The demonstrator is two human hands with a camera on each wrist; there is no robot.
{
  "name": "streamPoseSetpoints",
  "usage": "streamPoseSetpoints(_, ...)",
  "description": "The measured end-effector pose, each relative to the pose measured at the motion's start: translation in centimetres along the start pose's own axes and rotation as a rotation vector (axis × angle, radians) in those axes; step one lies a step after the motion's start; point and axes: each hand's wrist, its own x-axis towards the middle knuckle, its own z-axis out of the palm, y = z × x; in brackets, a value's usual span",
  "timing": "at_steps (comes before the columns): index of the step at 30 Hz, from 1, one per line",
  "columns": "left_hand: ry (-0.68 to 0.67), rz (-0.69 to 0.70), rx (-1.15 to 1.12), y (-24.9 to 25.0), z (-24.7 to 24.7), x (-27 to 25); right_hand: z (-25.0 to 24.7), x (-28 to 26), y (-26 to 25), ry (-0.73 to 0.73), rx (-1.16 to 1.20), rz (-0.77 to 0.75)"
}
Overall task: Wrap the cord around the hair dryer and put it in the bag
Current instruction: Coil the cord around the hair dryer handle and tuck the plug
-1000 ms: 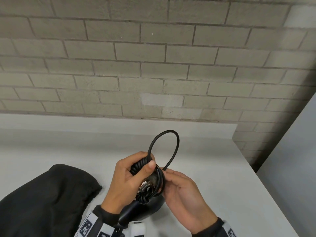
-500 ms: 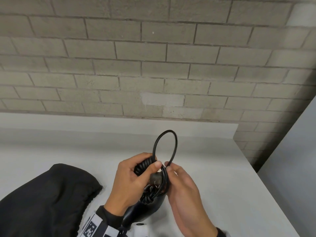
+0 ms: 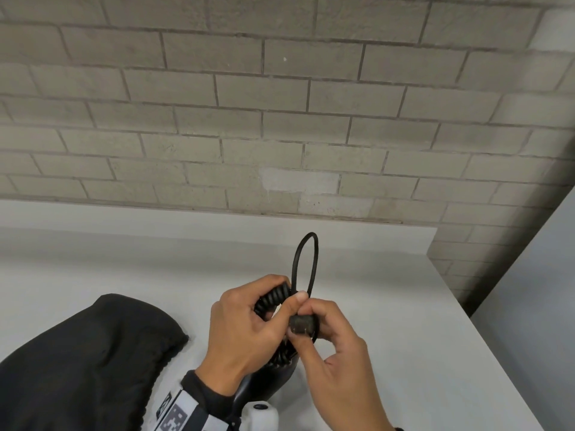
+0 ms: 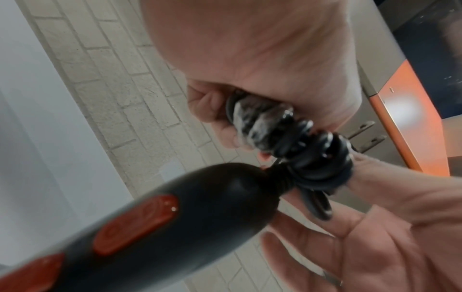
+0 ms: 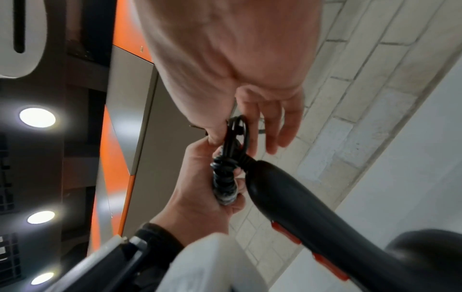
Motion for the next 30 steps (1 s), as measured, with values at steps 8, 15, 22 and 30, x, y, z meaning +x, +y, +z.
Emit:
streamPoseSetpoints(8, 0.057, -0.067, 0.112, -0.4, -0.7, 0.4, -4.6, 1.9, -3.7, 0.147, 0.169, -0.106)
streamPoseSetpoints(15, -0.09, -0.092, -0.288, -0.6, -0.5, 0.9, -9.9, 3.9, -7.0, 0.114, 0.431, -0.077)
streamPoseSetpoints(22, -0.116, -0.122, -0.544, -1.0, -0.8, 1.0, -9.9, 3.9, -6.4, 0.109, 0.467, -0.027)
streamPoseSetpoints(30, -0.141, -0.141, -0.582, -0.8, -0.8, 0.8, -10.1, 4.2, -6.4, 0.121, 0.465, -0.042)
